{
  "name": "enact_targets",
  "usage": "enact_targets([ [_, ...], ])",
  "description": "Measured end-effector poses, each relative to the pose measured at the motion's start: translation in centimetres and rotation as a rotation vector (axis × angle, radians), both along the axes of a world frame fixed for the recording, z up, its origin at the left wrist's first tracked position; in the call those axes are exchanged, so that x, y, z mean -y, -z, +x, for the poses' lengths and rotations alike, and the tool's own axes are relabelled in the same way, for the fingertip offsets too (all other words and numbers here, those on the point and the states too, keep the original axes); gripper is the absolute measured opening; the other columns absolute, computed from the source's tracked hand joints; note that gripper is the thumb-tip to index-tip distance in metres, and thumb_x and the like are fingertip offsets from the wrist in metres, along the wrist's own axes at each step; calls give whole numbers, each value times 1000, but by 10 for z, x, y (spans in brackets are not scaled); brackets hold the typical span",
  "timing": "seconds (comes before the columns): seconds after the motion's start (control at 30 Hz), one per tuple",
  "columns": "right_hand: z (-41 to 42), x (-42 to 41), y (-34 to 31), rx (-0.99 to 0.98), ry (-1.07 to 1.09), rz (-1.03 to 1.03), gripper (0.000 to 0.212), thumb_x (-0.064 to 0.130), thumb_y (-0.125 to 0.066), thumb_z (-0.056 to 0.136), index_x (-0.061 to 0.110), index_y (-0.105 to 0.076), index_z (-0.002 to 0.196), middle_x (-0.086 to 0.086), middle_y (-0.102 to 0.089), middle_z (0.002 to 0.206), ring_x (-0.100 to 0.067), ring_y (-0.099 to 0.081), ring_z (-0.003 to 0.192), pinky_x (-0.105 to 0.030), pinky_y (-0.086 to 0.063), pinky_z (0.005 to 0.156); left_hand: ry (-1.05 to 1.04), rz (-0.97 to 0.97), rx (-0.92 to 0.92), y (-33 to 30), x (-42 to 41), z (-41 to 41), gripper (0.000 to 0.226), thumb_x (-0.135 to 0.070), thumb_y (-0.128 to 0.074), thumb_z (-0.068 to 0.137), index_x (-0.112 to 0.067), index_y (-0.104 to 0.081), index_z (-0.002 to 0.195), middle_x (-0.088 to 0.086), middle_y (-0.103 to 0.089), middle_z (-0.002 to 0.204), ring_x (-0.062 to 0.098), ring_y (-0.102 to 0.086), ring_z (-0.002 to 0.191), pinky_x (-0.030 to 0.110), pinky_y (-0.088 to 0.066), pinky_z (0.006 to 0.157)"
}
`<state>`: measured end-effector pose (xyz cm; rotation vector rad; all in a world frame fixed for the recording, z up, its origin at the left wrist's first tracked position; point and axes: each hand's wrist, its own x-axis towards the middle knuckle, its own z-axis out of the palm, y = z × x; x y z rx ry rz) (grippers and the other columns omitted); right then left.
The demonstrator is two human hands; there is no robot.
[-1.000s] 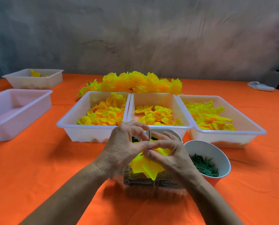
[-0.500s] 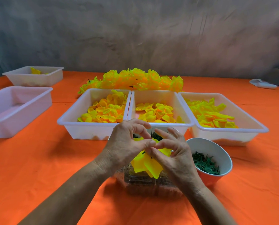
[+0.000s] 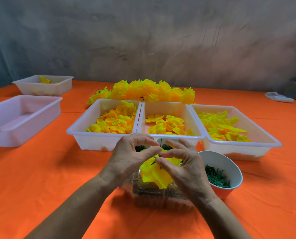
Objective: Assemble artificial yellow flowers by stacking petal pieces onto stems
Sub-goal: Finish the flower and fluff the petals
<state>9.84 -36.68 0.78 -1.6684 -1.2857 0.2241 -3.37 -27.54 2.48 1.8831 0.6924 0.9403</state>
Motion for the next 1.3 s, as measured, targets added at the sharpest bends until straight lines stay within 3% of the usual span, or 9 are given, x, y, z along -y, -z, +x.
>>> enact_targets([
  [0.13,0,-1,-6,14,-5,-13,12,20,-80,73,30,-75,78,16,-58,115,-8,-33,131,-28,-25,108,-91,-12,41,6,-3,-8,13,-23,-71,80,-12,-76,85,-1,-71,94,2,-63,90,8,-46,75],
  [0.3,0,-4,-9,39,-23,-43,7,20,-78,74,25,-75,76,10,-62,119,-10,-36,130,-31,-24,109,-143,-98,73,9,-6,-11,14,-20,-67,84,-24,-74,72,-1,-73,82,15,-67,83,29,-52,78],
  [0.43,-3,-3,-14,-24,-38,37,11,17,-78,73,26,-72,72,12,-64,106,-13,-46,123,-37,-31,107,-117,-178,101,13,-5,-11,13,-15,-62,88,-9,-74,88,13,-73,90,33,-66,91,44,-51,84],
  [0.67,-4,-6,-34,-69,-57,168,22,14,-80,72,32,-68,67,5,-70,98,-12,-58,108,-34,-44,96,-156,-305,182,11,-6,-9,24,-10,-51,95,-18,-71,83,2,-71,90,9,-60,85,25,-44,77],
  [0.77,-5,-6,-35,-69,-57,154,21,14,-79,72,31,-68,67,4,-70,98,-12,-59,106,-32,-45,93,-146,-372,221,10,-8,-9,26,-12,-50,95,-19,-71,82,5,-69,91,16,-56,85,26,-44,74],
  [0.9,-7,-6,-36,-107,-53,156,14,13,-77,74,25,-72,69,8,-72,87,-6,-64,93,-28,-51,85,-88,-488,272,6,-8,-7,23,-23,-50,94,-15,-71,87,17,-68,100,28,-58,87,42,-50,83],
  [1.03,-8,-6,-43,-84,-58,187,15,13,-76,76,24,-72,67,8,-72,75,-6,-66,79,-23,-51,74,0,-515,325,-4,-5,-5,21,-31,-56,81,-14,-69,86,7,-73,82,16,-68,71,26,-56,60],
  [1.2,-7,-7,-53,-96,-70,218,8,14,-76,77,19,-74,71,6,-72,78,-9,-67,81,-31,-53,78,-3,-475,330,-18,-7,-5,20,-29,-54,87,-15,-68,92,7,-73,87,17,-66,76,27,-55,62],
  [1.3,-8,-8,-58,-90,-80,243,13,15,-76,77,24,-73,69,9,-72,77,-4,-66,80,-29,-52,79,-10,-439,345,-25,-7,-3,19,-28,-54,89,-16,-67,92,0,-73,81,11,-67,72,24,-53,60],
])
